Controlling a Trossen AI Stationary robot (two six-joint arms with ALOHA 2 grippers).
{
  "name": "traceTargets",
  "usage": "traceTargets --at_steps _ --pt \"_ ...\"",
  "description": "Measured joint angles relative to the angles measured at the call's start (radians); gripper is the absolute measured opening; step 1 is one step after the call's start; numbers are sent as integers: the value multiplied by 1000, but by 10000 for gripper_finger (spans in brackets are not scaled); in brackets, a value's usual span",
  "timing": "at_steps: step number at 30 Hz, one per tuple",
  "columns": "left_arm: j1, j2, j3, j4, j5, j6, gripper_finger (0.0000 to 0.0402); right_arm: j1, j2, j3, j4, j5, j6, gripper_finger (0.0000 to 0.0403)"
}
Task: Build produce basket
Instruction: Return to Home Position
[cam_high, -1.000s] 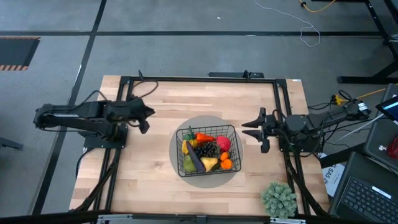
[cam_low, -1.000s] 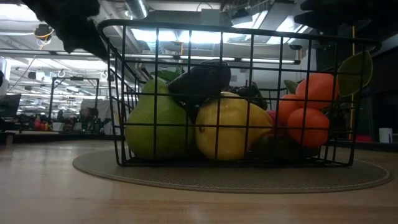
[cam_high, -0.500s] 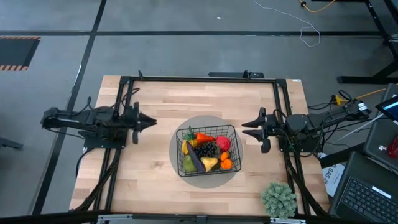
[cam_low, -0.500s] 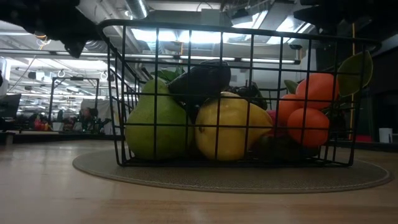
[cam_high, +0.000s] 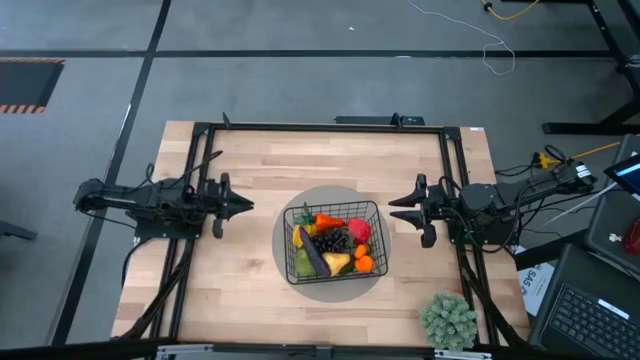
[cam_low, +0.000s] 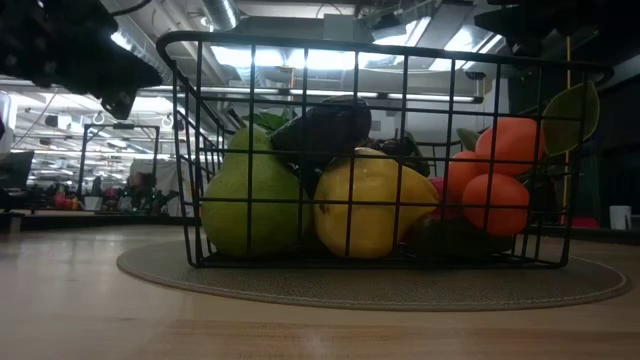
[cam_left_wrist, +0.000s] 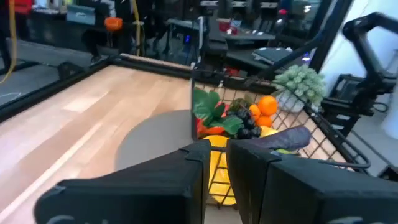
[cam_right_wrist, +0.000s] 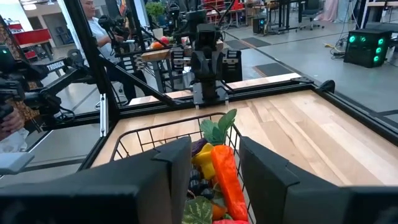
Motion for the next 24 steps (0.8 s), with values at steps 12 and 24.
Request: traceTargets --at_steps 12,24 --pt "0 -2 -111 162 36 26 41 0 0 0 -8 0 -2 131" --pt "0 0 -111 146 32 19 41 0 1 0 -24 0 -1 131"
